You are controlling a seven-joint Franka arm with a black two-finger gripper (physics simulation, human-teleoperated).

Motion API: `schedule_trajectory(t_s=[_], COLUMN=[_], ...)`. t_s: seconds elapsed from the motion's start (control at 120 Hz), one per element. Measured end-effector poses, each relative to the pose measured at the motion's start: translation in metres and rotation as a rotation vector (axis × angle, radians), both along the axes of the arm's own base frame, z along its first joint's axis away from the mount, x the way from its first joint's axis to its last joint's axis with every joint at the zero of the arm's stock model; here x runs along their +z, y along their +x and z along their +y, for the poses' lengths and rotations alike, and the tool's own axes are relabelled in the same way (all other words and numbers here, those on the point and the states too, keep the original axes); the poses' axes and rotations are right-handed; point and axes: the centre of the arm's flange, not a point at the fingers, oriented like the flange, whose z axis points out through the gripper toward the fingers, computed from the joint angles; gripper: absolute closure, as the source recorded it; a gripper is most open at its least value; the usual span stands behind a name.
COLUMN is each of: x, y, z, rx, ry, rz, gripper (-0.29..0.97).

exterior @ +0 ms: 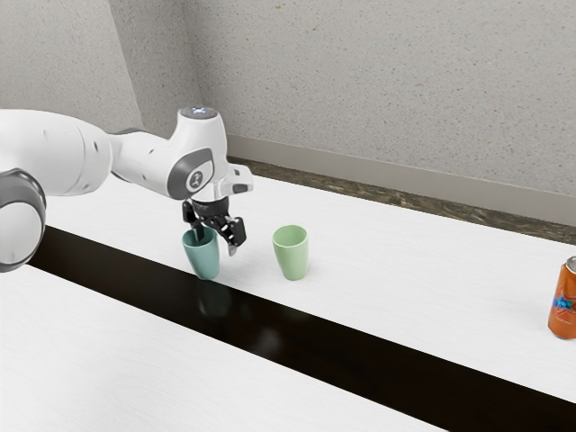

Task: Place the left cup onto the right cup

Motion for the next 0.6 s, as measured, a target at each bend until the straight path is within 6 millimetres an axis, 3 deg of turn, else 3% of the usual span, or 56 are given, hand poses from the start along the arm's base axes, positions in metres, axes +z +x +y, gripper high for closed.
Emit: schedule_trajectory(t_s=[0.6], x=[0.0006], y=[-0.0074], z=[-0.0054], rx=[0.011], ry=[-0.02], rz=[-0.005], gripper=[0.0])
